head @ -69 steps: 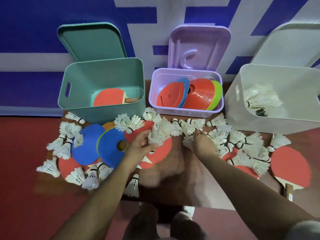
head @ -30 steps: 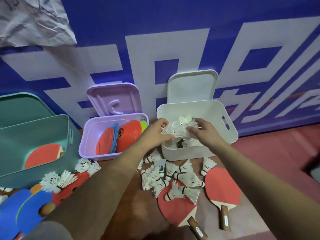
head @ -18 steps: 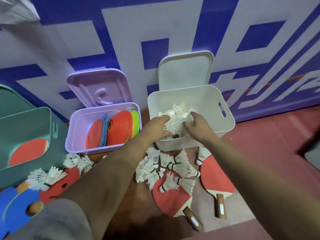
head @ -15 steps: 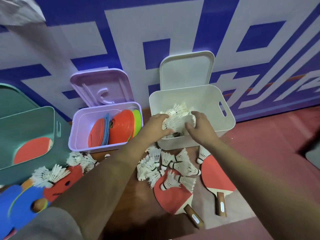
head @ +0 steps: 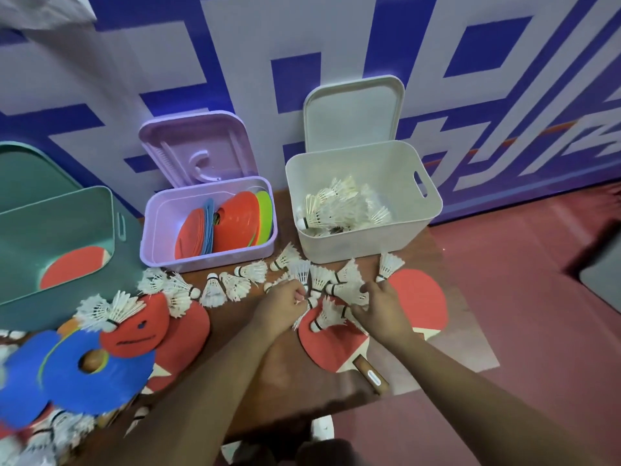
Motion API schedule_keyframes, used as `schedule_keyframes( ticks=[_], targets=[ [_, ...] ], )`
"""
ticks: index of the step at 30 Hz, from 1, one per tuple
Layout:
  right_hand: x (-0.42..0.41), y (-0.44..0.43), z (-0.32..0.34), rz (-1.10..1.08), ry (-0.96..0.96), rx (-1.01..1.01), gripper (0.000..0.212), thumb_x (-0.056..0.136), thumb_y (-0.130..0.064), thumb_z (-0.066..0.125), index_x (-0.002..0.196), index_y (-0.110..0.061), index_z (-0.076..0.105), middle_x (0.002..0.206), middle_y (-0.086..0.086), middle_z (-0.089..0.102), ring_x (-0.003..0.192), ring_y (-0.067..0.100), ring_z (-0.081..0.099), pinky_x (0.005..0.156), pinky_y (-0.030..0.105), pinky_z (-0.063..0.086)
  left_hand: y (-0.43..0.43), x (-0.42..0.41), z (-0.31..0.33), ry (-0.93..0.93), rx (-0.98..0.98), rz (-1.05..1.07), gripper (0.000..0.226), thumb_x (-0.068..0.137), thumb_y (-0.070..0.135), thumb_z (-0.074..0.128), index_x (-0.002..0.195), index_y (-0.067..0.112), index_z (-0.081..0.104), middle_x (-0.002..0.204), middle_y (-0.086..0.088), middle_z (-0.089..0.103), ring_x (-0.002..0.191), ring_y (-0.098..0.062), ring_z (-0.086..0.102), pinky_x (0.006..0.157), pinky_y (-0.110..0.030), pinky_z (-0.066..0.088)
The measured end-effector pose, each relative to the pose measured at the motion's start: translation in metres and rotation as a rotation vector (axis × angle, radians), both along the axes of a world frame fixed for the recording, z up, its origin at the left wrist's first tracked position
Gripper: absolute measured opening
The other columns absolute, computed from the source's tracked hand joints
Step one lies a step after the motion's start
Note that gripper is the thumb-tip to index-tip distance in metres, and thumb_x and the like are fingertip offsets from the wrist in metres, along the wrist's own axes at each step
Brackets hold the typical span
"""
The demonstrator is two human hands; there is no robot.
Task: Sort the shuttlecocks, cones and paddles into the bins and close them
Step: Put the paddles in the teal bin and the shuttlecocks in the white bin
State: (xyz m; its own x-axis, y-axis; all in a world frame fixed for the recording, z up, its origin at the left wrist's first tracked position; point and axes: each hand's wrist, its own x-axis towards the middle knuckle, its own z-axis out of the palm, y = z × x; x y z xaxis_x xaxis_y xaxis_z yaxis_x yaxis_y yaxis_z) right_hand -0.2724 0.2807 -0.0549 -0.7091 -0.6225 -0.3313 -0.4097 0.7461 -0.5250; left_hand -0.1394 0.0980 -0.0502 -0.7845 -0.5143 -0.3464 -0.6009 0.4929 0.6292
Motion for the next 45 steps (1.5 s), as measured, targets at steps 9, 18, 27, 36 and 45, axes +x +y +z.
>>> schedule_keyframes(
  ticks=[9, 18, 27, 36, 45],
  targets=[
    [0.013, 0.014, -0.045, -0.136, -0.126, 0.072, 0.045, 0.082, -0.029, 0.065, 0.120, -0.010, 0.051, 0.120, 0.012, 0.047, 0.110, 0.032, 0.052, 0.092, 0.042, 0.048, 0.041, -0.022, -0.057, -0.190, -0.088, -0.171, 0.068, 0.077, 0.035, 0.076, 0.135, 0.013, 0.047, 0.126, -0.009, 0.055, 0.116, -0.028, 0.052, 0.097, -0.038, 0.045],
    [0.008, 0.018, -0.051, -0.158, -0.053, -0.019, 0.043, 0.079, -0.011, 0.064, 0.121, -0.008, 0.054, 0.109, 0.012, 0.054, 0.105, 0.033, 0.052, 0.085, 0.035, 0.041, 0.043, -0.012, -0.075, -0.084, -0.232, -0.201, 0.055, 0.083, 0.027, 0.069, 0.134, 0.017, 0.051, 0.120, -0.004, 0.062, 0.112, -0.026, 0.056, 0.096, -0.039, 0.045],
    [0.024, 0.007, 0.035, -0.133, -0.115, -0.385, 0.036, 0.085, -0.025, 0.070, 0.120, -0.026, 0.062, 0.107, -0.007, 0.054, 0.096, 0.006, 0.059, 0.077, 0.011, 0.046, 0.002, 0.040, -0.015, 0.083, 0.121, 0.036, 0.052, 0.078, 0.021, 0.078, 0.126, 0.014, 0.059, 0.116, -0.002, 0.059, 0.096, -0.013, 0.058, 0.081, -0.021, 0.044],
    [0.078, -0.029, 0.066, 0.011, -0.183, -0.418, 0.051, 0.081, -0.024, 0.076, 0.126, -0.022, 0.053, 0.109, -0.007, 0.061, 0.102, 0.007, 0.061, 0.094, 0.034, 0.052, -0.009, 0.082, 0.026, 0.213, 0.328, -0.024, 0.046, 0.075, 0.015, 0.082, 0.116, 0.021, 0.060, 0.093, 0.020, 0.058, 0.078, 0.008, 0.053, 0.071, -0.006, 0.040],
    [0.058, -0.021, 0.045, -0.092, -0.134, -0.314, 0.051, 0.088, -0.041, 0.066, 0.132, -0.018, 0.055, 0.131, -0.003, 0.058, 0.120, 0.012, 0.054, 0.103, 0.034, 0.044, -0.006, 0.094, 0.004, 0.287, 0.529, 0.163, 0.048, 0.063, 0.039, 0.081, 0.105, 0.053, 0.063, 0.113, 0.014, 0.070, 0.107, -0.009, 0.065, 0.100, -0.034, 0.048]
  ],
)
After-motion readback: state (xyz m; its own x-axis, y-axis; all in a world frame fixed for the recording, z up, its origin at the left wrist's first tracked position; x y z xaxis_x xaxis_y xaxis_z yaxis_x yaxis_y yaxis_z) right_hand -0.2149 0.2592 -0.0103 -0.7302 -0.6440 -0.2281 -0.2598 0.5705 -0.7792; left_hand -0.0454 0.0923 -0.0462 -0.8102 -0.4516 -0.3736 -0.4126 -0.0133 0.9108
